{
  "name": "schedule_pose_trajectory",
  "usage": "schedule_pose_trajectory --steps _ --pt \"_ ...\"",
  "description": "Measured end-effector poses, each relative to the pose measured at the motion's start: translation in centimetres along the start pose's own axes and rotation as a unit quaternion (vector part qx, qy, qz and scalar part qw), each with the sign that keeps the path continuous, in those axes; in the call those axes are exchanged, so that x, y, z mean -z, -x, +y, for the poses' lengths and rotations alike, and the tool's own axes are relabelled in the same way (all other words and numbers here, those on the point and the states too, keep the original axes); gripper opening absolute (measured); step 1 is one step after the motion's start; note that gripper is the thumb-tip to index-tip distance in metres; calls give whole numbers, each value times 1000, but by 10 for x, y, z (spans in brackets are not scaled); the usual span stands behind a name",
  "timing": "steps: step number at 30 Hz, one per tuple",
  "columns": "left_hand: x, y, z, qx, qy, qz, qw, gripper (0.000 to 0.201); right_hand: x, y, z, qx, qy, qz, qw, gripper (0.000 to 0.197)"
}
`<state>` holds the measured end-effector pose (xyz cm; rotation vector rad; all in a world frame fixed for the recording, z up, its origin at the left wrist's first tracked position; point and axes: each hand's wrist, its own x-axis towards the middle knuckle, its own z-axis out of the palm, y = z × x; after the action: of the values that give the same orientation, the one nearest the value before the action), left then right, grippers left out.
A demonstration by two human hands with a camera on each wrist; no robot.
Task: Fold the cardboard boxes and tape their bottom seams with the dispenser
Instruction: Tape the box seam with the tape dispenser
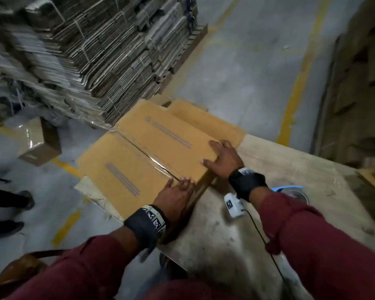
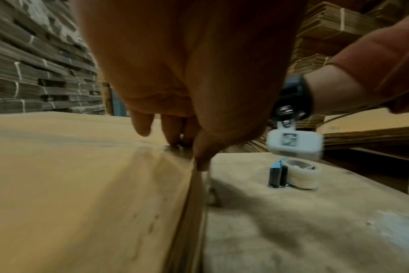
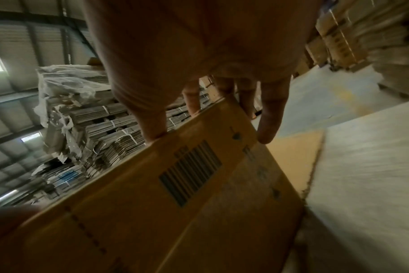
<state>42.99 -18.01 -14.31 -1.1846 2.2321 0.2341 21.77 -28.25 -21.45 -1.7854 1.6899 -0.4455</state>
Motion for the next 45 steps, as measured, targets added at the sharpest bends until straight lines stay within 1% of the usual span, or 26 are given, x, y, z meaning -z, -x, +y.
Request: schedule_pose_trajectory --steps 2,3,4,5,7,8,10,13,14,16,18,20,21,23,25,27,29,30,32,34,36,37,40,41,43,45 --pt "-11 6 -19 -49 17 18 998 75 -2 26 -3 -29 -5 58 998 88" --pt "-16 9 -29 -72 15 22 997 73 -4 42 -4 -52 -6 81 995 86" --pt "-20 10 -38 -90 9 29 995 65 -7 59 -5 -76 -7 94 993 84" --pt "-25 11 -46 -107 7 42 993 65 -10 75 -6 -99 -7 103 990 83" --pt "-32 12 -58 -128 -10 70 989 86 -18 100 -11 -140 0 127 982 84" --pt "-34 12 -62 -127 -21 86 988 94 -21 109 -13 -157 9 145 977 84" --pt "-41 11 -65 -95 0 135 986 100 -25 119 -18 -175 23 156 972 82" --pt "-47 12 -58 -13 82 172 982 99 -28 127 -14 -163 -2 137 977 80" --pt "-50 12 -52 -8 108 170 980 95 -25 130 -12 -149 -21 137 979 81" --pt "-51 12 -33 -29 135 157 978 85 -13 140 -4 -139 -54 138 979 75" --pt "-47 13 -11 -62 145 167 973 83 5 156 13 -157 -50 125 978 61" --pt "-42 10 9 -77 143 172 972 85 27 175 38 -181 1 116 977 45" --pt "-37 8 17 -74 144 173 972 85 38 182 53 -188 34 111 975 42" --pt "-25 -1 31 -58 153 176 971 85 61 190 82 -203 83 91 971 46" --pt "-17 -8 45 -31 169 165 971 84 80 184 111 -209 116 57 969 56" --pt "-15 -15 60 -2 184 150 971 86 91 171 141 -195 164 -2 967 71" --pt "-17 -19 76 27 183 133 974 88 96 158 169 -177 205 -77 960 84" --pt "-20 -18 79 37 178 132 974 88 95 152 176 -168 218 -108 955 90" --pt "-25 -17 88 55 164 130 976 89 92 145 189 -136 253 -152 946 93" --pt "-27 -14 92 63 161 134 976 90 86 141 190 -102 324 -161 927 83" --pt "-27 -12 93 65 158 139 975 91 81 142 185 -112 352 -152 917 66" --pt "-26 -11 92 64 160 144 974 91 79 144 183 -122 345 -152 918 56" --pt "-26 -8 93 61 146 138 978 93 68 163 177 -143 284 -152 936 28" --pt "-27 -6 93 57 138 134 980 94 65 174 175 -143 261 -145 944 26" --pt "-26 -4 91 50 127 128 982 96 62 192 168 -137 217 -131 958 32" --pt "-19 -2 86 37 159 126 979 96 68 204 154 -119 187 -116 968 33"
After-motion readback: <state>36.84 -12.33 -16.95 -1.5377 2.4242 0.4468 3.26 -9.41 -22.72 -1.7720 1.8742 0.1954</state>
